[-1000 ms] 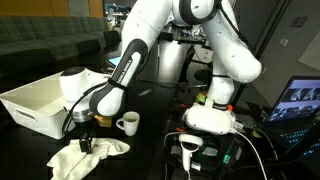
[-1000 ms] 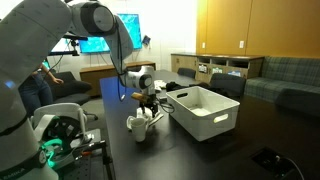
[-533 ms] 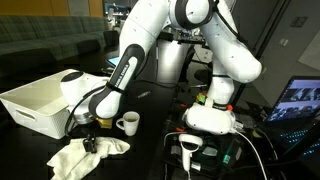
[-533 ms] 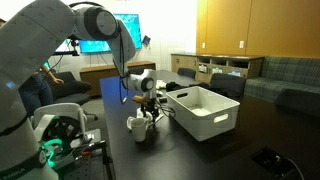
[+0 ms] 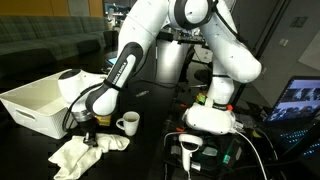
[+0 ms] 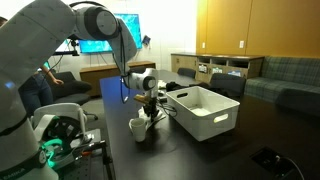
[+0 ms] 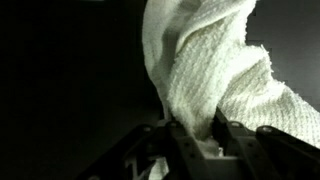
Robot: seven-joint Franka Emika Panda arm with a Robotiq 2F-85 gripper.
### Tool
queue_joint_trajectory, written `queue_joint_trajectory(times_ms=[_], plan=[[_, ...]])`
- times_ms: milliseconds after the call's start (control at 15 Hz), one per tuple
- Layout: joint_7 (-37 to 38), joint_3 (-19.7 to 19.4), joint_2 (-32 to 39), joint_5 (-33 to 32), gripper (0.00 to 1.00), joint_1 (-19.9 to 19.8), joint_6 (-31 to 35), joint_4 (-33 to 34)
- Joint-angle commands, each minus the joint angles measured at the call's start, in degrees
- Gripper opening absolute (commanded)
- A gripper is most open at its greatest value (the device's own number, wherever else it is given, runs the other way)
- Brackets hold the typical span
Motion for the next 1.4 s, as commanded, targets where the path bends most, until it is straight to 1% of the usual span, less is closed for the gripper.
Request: queue_joint_trajectory(times_ms=[0,67,133,333,533,667,867,1133,1333], plan=[[-0.6,-0.5,-2.8,-0.3,0.02,-0.5,0.0,-2.2],[-0.7,-0.7,-3.7,-0.7,0.02,-0.5,0.3,-3.4],[-0.6,-1.0,-4.4,-1.0,0.06,-0.4,0.2,-3.9],[0.3,-1.9,-7.6,-2.0,0.06,-0.4,1.0,-7.1],[2.8,-3.3,-11.9,-1.8,0.06,-0.9,4.3,-11.6],[5.3,-4.5,-14.8,-1.2,0.06,-1.4,6.8,-14.2],[11.2,-6.9,-18.9,-0.4,0.06,-1.9,10.1,-17.9],[18.9,-10.2,-24.2,-0.2,0.06,-2.9,12.2,-22.7],[23.4,-11.9,-26.9,1.0,0.06,-4.9,13.2,-25.8]])
